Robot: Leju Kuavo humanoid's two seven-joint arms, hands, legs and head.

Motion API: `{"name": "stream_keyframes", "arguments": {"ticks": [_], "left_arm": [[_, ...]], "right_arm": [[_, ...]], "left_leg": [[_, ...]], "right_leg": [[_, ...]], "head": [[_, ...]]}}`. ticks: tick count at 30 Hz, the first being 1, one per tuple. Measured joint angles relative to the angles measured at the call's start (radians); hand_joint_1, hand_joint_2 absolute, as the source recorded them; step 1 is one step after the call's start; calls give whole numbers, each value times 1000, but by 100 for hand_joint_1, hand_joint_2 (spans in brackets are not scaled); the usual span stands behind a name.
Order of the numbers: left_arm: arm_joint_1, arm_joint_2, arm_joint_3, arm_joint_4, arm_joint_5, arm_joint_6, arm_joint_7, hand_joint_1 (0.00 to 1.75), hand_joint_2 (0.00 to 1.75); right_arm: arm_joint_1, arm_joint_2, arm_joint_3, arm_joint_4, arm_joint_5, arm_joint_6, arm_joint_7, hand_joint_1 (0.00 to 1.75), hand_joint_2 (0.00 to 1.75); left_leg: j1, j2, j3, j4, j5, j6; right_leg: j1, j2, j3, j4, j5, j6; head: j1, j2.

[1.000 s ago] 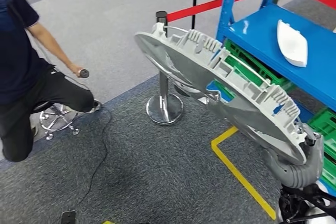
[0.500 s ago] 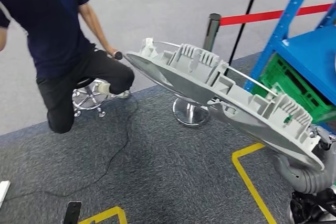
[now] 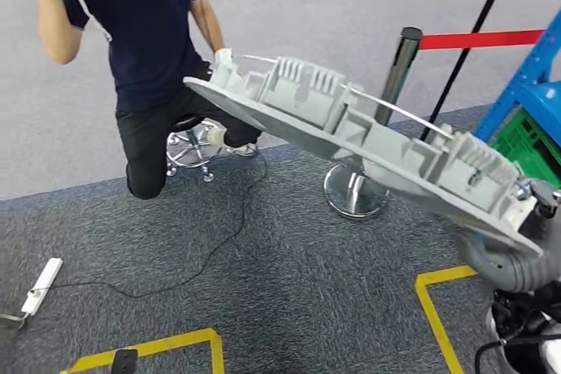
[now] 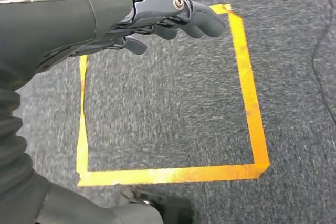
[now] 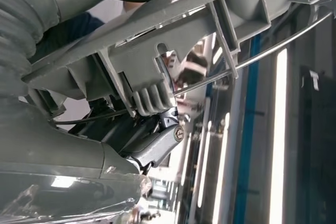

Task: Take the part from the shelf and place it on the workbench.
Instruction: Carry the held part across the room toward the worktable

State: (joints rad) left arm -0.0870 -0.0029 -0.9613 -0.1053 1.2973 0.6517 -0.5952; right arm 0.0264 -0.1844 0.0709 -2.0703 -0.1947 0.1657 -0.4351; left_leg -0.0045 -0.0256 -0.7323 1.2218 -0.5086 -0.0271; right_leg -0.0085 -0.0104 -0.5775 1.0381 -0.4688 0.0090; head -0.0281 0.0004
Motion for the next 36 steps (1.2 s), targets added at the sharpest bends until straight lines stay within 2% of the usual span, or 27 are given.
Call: {"name": "stream_keyframes", "arguments": {"ticks": [1, 2, 4, 5, 7, 8, 9, 10, 11, 12, 14, 15, 16, 17, 18, 19, 21, 23, 25, 26, 27, 29, 31, 32, 33, 34, 36], "left_arm": [[-1, -1, 1, 0, 5, 0, -1, 0, 175], [0, -2, 2, 0, 10, -2, -4, 0, 175], [1, -2, 4, 0, 17, -6, -10, 0, 175], [-1, -1, 6, 0, 19, -8, -12, 0, 175], [-5, -1, 9, 0, 22, -12, -15, 0, 175], [-6, -1, 10, 0, 23, -14, -16, 0, 175], [-5, 0, 11, 0, 24, -15, -18, 0, 175], [-2, 0, 11, 0, 27, -17, -20, 0, 175], [0, 0, 11, 0, 29, -19, -22, 0, 175], [0, 1, 12, 0, 33, -20, -23, 0, 175], [-2, 1, 13, 0, 39, -23, -24, 0, 175], [-4, 1, 14, 0, 41, -23, -24, 0, 175], [-3, 0, 15, 0, 42, -24, -24, 0, 175], [-2, -2, 15, 0, 42, -25, -24, 0, 175], [-1, -4, 15, 0, 42, -25, -23, 0, 175], [-1, -6, 15, 0, 41, -25, -23, 0, 175], [-1, -7, 15, 0, 39, -25, -23, 0, 175], [-1, -7, 15, 0, 36, -24, -23, 0, 175], [3, -6, 15, 0, 36, -24, -23, 0, 175], [4, -6, 15, 0, 36, -23, -23, 0, 175], [5, -7, 15, 0, 35, -23, -23, 0, 175], [1, -9, 15, 0, 34, -23, -23, 0, 175], [-3, -10, 15, 0, 33, -23, -23, 0, 175], [-3, -11, 14, 0, 33, -23, -23, 0, 175], [-2, -10, 14, 0, 34, -23, -23, 0, 175], [-2, -10, 14, 0, 35, -23, -23, 0, 175], [-4, -9, 14, 0, 36, -22, -24, 0, 175]], "right_arm": [[-11, -2, 5, 6, 0, -1, 5, 175, 175], [-20, -3, 10, 12, 0, -1, 10, 175, 175], [-34, -5, 17, 23, -3, -3, 15, 175, 175], [-39, -6, 19, 28, -5, -4, 17, 175, 175], [-45, -12, 21, 34, -11, -7, 17, 175, 175], [-46, -14, 22, 36, -13, -9, 17, 175, 175], [-46, -17, 23, 38, -15, -11, 16, 175, 175], [-46, -19, 23, 39, -17, -13, 16, 175, 175], [-45, -22, 24, 39, -19, -16, 14, 175, 175], [-43, -26, 24, 40, -21, -19, 13, 175, 175], [-32, -33, 20, 40, -26, -25, 10, 175, 175], [-24, -36, 17, 40, -27, -28, 9, 175, 175], [-16, -39, 14, 40, -28, -30, 9, 175, 175], [-10, -43, 9, 40, -28, -31, 8, 175, 175], [-5, -47, 4, 40, -29, -32, 7, 175, 175], [-2, -50, -2, 39, -31, -33, 6, 175, 175], [-2, -54, -13, 37, -33, -34, 3, 175, 175], [0, -56, -21, 35, -35, -35, 1, 175, 175], [1, -57, -26, 34, -35, -35, 0, 175, 175], [1, -57, -27, 34, -35, -35, 0, 175, 175], [1, -58, -29, 34, -35, -35, 0, 175, 175], [3, -58, -33, 33, -35, -35, 0, 175, 175], [8, -58, -37, 33, -36, -34, 0, 175, 175], [9, -58, -39, 33, -36, -34, 0, 175, 175], [10, -58, -39, 33, -36, -33, 0, 175, 175], [10, -58, -40, 33, -36, -32, 0, 175, 175], [9, -58, -40, 33, -36, -31, 0, 175, 175]], "left_leg": [[0, 6, -16, 35, -7, 1], [0, 10, -16, 36, 2, 3], [-5, 30, 34, -55, 57, 12], [-12, 56, 70, -121, 80, 17], [-23, 93, 113, -205, 102, 28], [-27, 95, 117, -218, 100, 32], [-27, 81, 115, -221, 102, 37], [-25, 68, 117, -225, 104, 40], [-21, 55, 120, -229, 106, 44], [-16, 43, 123, -232, 109, 48], [-10, 18, 125, -234, 111, 54], [-8, 3, 125, -234, 111, 56], [-8, -12, 126, -233, 111, 57], [-7, -27, 126, -233, 111, 57], [-5, -41, 127, -232, 111, 56], [-2, -56, 128, -231, 111, 54], [0, -83, 125, -225, 110, 44], [1, -105, 117, -222, 114, 32], [4, -120, 111, -224, 119, 21], [3, -107, 107, -219, 113, 16], [2, -81, 96, -197, 97, 12], [-2, -15, 46, -90, 35, 6], [1, 10, -11, 35, -18, 4], [1, 13, -21, 61, -20, 4], [1, 15, -10, 44, -4, 6], [0, 23, 21, -9, 26, 8], [-8, 66, 100, -149, 78, 16]], "right_leg": [[2, -13, 0, 0, -1, -2], [4, -27, 1, 0, -2, -2], [7, -52, 3, 0, -4, -3], [9, -65, 4, 1, -6, 0], [14, -88, 6, 2, -11, 6], [17, -101, 8, 1, -13, 9], [17, -113, 11, -1, -14, 13], [16, -113, 12, 0, -18, 18], [14, -97, 9, 11, -28, 23], [12, -69, -4, 41, -46, 28], [8, -10, -64, 161, -101, 36], [7, 2, -101, 227, -124, 39], [6, 6, -129, 272, -132, 41], [6, 8, -141, 282, -121, 43], [5, 10, -132, 252, -92, 43], [2, 18, -107, 190, -53, 45], [-7, 59, -44, 58, 1, 48], [-11, 82, -15, 2, 13, 43], [-8, 62, -13, 0, 17, 29], [-7, 52, -13, -2, 19, 21], [-7, 40, -12, -4, 21, 14], [-4, 16, -12, -6, 21, 4], [-1, -12, -13, -6, 20, 0], [0, -27, -13, -6, 19, -1], [1, -40, -13, -6, 19, -1], [1, -53, -12, -6, 18, 0], [4, -77, -9, -5, 15, 4]], "head": [[0, 0], [0, 0], [-1, 0], [0, 0], [1, 0], [3, 0], [4, 0], [5, 0], [5, 0], [8, 0], [14, 0], [17, 0], [18, 0], [18, 0], [18, 0], [18, 0], [18, 0], [18, 0], [18, 0], [17, 0], [14, 0], [8, 0], [7, 0], [7, 0], [7, 0], [7, 0], [6, 0]]}}
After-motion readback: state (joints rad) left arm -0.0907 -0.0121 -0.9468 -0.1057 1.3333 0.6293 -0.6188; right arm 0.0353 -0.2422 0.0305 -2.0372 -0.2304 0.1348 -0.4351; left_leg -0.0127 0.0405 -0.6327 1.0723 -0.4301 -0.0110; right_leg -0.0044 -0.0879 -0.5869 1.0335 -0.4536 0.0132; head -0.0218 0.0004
